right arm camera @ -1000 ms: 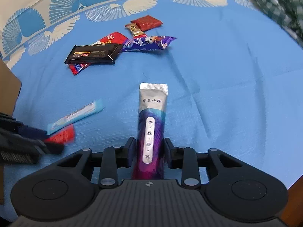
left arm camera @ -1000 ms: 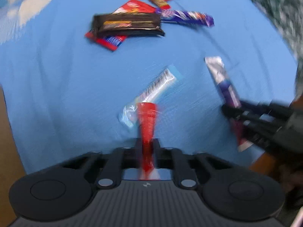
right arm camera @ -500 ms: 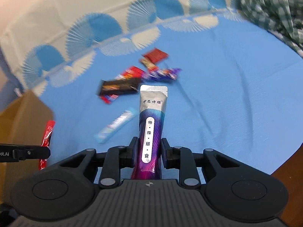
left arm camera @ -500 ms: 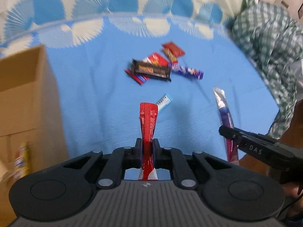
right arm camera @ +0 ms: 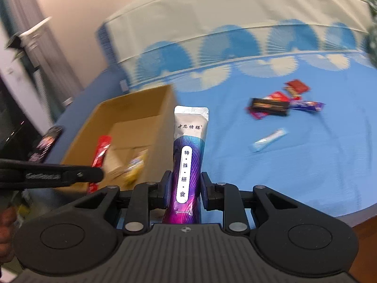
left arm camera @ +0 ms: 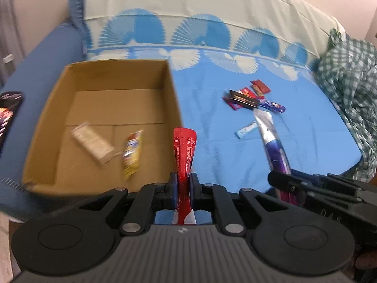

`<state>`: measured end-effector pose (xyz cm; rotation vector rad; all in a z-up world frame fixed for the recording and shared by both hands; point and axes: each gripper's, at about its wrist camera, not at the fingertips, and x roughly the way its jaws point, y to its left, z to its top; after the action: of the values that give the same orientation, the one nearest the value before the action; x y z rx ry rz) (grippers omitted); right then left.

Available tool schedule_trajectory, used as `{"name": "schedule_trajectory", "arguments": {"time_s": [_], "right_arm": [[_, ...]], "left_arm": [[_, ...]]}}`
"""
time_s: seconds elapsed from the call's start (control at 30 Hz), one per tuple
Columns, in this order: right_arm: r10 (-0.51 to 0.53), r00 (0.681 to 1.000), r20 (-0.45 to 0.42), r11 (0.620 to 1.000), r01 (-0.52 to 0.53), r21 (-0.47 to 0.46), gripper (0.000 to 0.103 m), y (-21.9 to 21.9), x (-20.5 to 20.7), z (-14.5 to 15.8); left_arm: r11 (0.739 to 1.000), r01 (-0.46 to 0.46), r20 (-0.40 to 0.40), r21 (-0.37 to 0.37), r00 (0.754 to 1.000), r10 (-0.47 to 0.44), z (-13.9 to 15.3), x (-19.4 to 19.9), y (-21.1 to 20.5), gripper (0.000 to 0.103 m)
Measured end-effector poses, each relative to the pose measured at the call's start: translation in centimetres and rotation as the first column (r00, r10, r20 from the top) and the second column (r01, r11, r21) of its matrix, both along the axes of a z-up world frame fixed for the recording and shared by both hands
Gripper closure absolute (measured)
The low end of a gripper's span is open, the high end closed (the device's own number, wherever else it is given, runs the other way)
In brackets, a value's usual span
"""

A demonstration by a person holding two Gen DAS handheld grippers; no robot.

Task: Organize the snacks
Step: 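Carry the red stick and purple tube into the box with both tools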

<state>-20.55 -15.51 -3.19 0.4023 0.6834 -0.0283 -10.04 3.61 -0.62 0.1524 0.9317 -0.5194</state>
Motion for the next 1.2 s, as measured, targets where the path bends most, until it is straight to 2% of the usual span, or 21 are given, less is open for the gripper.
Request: {"name": "schedule_trajectory", "arguments": {"time_s": [0.17,0.33,0.67,1.2], "right_arm": [[0.103,0.995,0.001,0.994,-0.103,-0.048,0.077,4.9,-0.5,1.4],[0.141,0.99,-0.001,0.985,-0.141,-0.1,0.077,7.4,-1.1,2.1],[0.134,0.991,-0.01,0.979,-0.134,-0.156,0.077,8.6,-1.8,2.6],[0.142,0.988,-0.061,0.973,-0.151,-0.175,0.077,9.2,-0.6,2.0]], "left_arm": [[0.999,-0.035,0.037,-0.011,0.999,0.036,0.9,-2.5,4.1,0.093],[0.998,-0.051,0.062,-0.032,0.997,0.053,1.1,-4.1,6.3,0.093],[0.996,-0.042,0.076,-0.072,0.996,0.048,1.2,-4.6,7.3,0.092],[0.993,-0.071,0.034,-0.097,0.997,0.074,0.3,-3.0,8.3,0.092]]}}
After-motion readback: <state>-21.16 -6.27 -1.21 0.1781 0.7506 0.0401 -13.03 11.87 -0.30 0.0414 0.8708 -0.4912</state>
